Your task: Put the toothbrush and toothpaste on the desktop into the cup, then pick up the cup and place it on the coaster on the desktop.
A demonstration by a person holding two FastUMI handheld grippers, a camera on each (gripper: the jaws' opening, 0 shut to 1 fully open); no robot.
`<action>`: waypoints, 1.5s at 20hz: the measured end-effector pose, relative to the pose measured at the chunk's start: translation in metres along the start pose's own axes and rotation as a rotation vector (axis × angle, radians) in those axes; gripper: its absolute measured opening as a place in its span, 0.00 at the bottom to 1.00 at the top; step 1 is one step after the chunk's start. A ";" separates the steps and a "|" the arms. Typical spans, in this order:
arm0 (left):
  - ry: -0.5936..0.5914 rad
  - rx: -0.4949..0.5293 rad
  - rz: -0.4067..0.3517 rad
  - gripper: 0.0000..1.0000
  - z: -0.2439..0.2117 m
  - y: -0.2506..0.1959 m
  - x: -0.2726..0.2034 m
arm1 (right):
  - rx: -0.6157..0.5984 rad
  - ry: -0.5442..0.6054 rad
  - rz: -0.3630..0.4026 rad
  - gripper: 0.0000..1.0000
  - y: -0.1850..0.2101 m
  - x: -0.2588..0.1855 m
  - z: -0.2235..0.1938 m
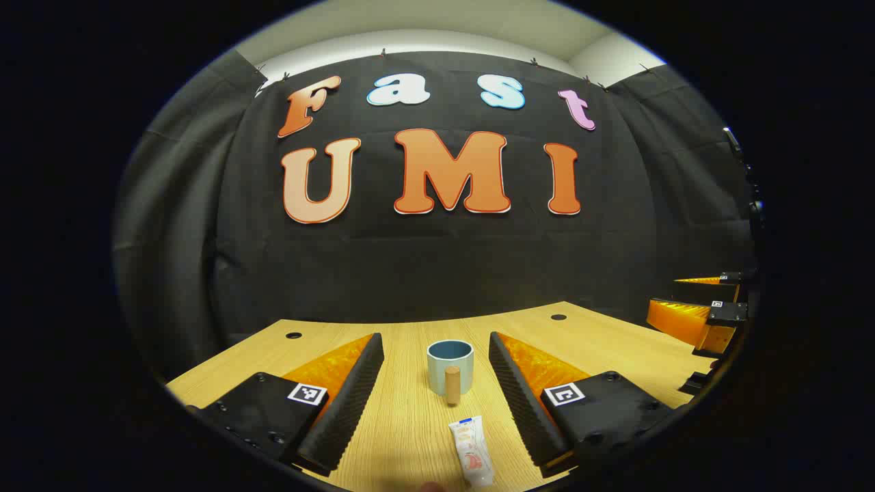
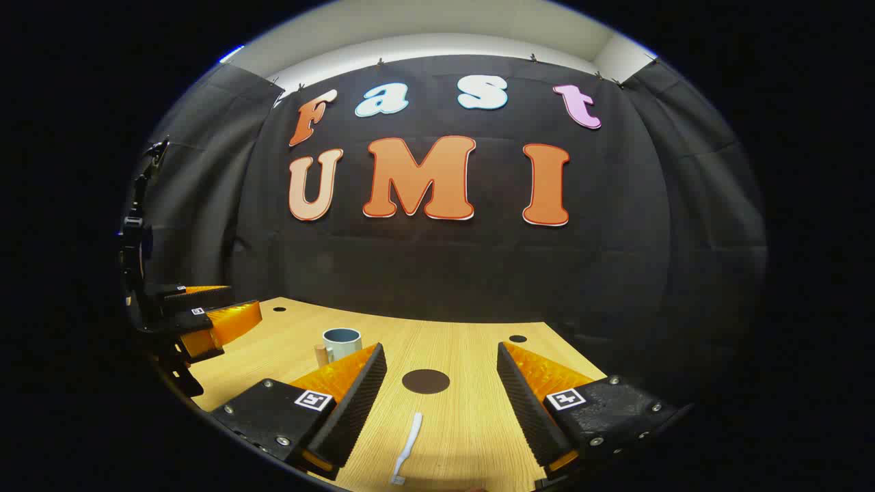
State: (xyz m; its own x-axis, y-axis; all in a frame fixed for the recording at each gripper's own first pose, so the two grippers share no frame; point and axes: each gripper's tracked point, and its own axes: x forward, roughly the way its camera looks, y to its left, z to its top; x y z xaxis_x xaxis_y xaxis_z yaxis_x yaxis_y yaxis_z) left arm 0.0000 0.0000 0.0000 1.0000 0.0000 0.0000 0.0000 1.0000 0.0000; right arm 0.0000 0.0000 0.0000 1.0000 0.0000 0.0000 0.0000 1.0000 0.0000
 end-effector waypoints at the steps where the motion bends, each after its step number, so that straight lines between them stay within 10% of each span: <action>1: 0.001 0.002 -0.001 1.00 0.000 0.000 0.000 | -0.004 0.003 0.000 0.98 0.000 0.000 0.000; 17: 0.102 -0.002 -0.036 1.00 -0.026 -0.011 0.004 | -0.015 0.086 0.014 0.98 0.001 0.004 -0.020; 30: 0.413 -0.018 -0.063 1.00 -0.095 -0.023 0.024 | -0.019 0.456 0.086 0.96 0.020 0.012 -0.106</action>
State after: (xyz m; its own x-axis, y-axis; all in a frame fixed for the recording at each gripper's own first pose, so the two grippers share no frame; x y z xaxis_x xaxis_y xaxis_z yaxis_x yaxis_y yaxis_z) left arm 0.0241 -0.0230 -0.0954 0.9140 -0.0654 -0.4003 0.0579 0.9978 -0.0307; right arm 0.0122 0.0197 -0.1063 0.8944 0.0786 -0.4402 -0.0873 0.9962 0.0005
